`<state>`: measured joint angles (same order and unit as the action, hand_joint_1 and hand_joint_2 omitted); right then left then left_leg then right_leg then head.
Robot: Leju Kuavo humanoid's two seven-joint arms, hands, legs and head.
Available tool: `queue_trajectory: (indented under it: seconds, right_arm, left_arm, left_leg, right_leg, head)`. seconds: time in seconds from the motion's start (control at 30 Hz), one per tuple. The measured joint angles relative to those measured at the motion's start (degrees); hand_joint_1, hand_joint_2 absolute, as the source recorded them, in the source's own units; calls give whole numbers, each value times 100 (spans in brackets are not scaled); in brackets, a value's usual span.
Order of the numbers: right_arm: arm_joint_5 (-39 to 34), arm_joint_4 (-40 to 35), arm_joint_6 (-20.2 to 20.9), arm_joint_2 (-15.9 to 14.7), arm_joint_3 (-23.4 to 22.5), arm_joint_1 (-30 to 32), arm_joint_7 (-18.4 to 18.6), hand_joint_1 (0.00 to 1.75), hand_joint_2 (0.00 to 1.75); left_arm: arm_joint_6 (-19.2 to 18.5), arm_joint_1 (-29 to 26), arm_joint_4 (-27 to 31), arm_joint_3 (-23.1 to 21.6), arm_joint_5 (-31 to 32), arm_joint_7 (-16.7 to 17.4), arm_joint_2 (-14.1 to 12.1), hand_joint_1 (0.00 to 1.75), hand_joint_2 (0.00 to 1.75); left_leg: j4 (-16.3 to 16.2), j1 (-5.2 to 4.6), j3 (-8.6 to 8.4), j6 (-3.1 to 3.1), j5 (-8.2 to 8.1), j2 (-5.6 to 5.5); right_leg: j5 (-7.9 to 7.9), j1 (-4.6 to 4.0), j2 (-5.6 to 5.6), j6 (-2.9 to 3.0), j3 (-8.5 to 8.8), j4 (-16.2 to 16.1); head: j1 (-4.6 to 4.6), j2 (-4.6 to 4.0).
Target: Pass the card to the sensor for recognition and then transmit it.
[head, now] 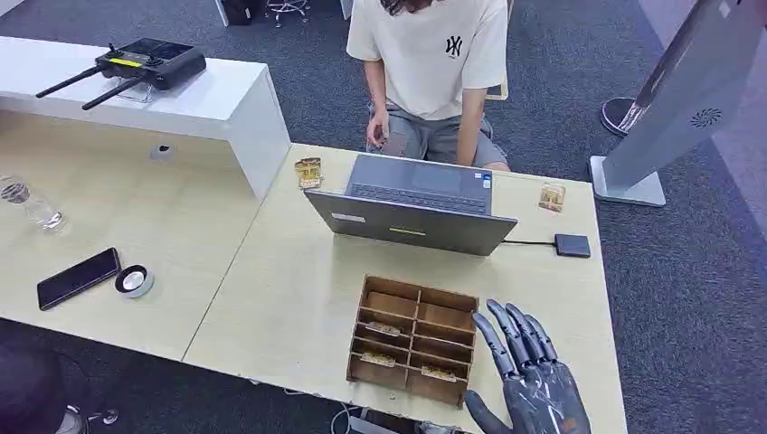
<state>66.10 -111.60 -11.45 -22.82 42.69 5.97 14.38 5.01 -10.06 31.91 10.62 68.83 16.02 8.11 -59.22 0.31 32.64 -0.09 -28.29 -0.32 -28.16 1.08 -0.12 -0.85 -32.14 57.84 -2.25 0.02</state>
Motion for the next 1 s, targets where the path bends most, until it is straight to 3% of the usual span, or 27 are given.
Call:
queue_trajectory:
  seconds: [0.03, 0.13, 0.17, 0.27, 0.5, 0.6, 0.67, 0.93, 1.0]
  right_arm:
    - [56, 2, 24, 0, 0, -10, 4, 49, 175]
    - [175, 2, 150, 4, -2, -101, 22, 49, 175]
    - [190, 2, 201, 9, 0, -134, 22, 59, 175]
    - [223, 11, 308, 53, 2, -220, 35, 52, 175]
    - [240, 131, 439, 177, 15, -436, 55, 54, 175]
    - [236, 188, 494, 199, 35, -498, 85, 56, 175]
    - [229, 230, 518, 216, 57, -530, 122, 73, 175]
    - [212, 420, 660, 229, 144, -594, 266, 68, 175]
    - [199, 465, 680, 229, 155, -594, 282, 73, 175]
  left_arm:
    - [4, 6, 0, 0, -11, 0, 0, 0, 175]
    - [28, 34, 0, -2, -26, -39, 2, 0, 175]
    - [39, 47, 0, -2, -26, -44, 2, 0, 175]
    - [50, 67, 0, -9, -44, -44, 2, 0, 175]
    - [87, 119, -2, -22, -105, -44, 0, 0, 175]
    - [103, 129, -2, -37, -181, -44, 0, 0, 175]
    - [111, 130, -2, -68, -238, -39, -4, 0, 175]
    - [160, 137, -2, -260, -465, 35, -31, 0, 175]
    - [164, 140, -2, -321, -524, 61, -52, 0, 175]
  left_leg:
    - [0, 0, 0, 0, 0, 0]
    - [0, 0, -1, 2, 2, 1]
    - [0, 0, -1, 2, 2, 0]
    - [0, 0, -1, 2, 2, 0]
    - [0, 0, -1, 2, 2, 0]
    - [0, 0, -1, 2, 2, 0]
    - [0, 0, 0, 2, 2, 0]
    - [0, 0, 0, 2, 2, 0]
    - [0, 0, 0, 2, 2, 0]
  right_leg:
    - [0, 0, 0, 0, 0, 0]
    - [1, 0, 0, 0, 0, 0]
    - [1, 0, 0, 0, 1, 0]
    - [1, 0, 1, 0, 1, 0]
    - [1, 0, 1, 0, 1, 0]
    - [1, 0, 0, 0, 1, 0]
    - [1, 0, 0, 0, 0, 0]
    - [1, 0, 0, 0, 1, 0]
    - [1, 0, 0, 0, 1, 0]
  head:
    - [0, 0]
    - [0, 0]
    - [0, 0]
    - [-2, 0]
    - [0, 0]
    - [0, 0]
    - [0, 0]
    - [0, 0]
    - [-2, 0]
